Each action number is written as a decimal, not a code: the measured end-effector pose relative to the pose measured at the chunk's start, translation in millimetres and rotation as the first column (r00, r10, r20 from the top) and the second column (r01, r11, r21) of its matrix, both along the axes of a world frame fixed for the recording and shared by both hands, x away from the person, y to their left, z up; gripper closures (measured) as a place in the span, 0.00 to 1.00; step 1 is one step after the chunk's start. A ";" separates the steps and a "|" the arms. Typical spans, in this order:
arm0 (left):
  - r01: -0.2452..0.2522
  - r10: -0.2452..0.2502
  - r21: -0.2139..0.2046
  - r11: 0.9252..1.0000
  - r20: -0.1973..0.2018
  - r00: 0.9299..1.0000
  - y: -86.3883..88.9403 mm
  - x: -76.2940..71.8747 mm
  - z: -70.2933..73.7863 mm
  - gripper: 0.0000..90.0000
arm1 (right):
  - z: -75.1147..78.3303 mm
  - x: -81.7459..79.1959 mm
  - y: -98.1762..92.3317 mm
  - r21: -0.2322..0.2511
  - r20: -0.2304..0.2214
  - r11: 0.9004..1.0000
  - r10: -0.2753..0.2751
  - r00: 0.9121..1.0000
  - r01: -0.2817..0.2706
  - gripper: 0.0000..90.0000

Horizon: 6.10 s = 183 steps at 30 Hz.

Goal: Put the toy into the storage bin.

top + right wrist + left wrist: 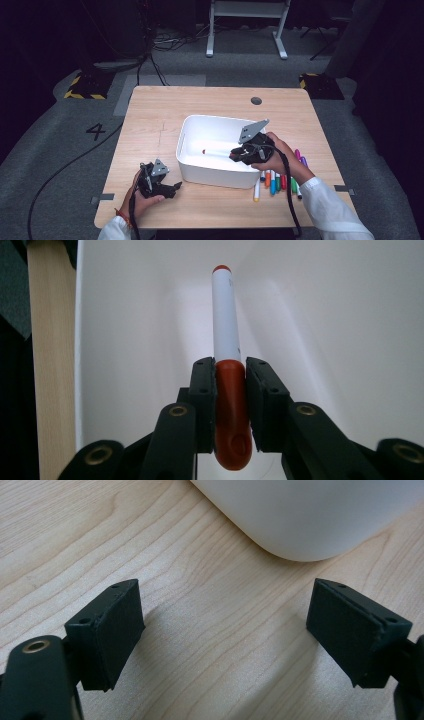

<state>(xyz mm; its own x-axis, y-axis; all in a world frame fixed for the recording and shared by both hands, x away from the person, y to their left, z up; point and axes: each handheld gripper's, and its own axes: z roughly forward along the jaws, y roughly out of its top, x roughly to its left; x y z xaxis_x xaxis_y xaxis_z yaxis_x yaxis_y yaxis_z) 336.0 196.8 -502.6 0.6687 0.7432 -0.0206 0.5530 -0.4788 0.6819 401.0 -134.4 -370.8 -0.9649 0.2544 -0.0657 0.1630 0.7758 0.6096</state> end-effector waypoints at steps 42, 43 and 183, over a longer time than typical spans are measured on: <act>0.006 -0.006 -0.003 1.000 -0.002 1.000 -0.2 -0.6 -0.2 0.17 | 27.6 -31.7 -110.0 0.252 0.191 0.907 -0.389 0.901 0.338 0.43; 0.006 -0.006 -0.003 1.000 -0.002 1.000 -0.2 -0.7 -0.2 0.17 | 26.5 -32.1 -114.7 0.251 0.191 0.904 -0.396 0.898 0.346 0.43; 0.006 -0.006 -0.002 1.000 -0.002 1.000 -0.1 -0.7 -0.1 0.17 | 66.4 -4.1 -19.5 0.308 0.099 0.942 -0.174 0.980 0.136 0.83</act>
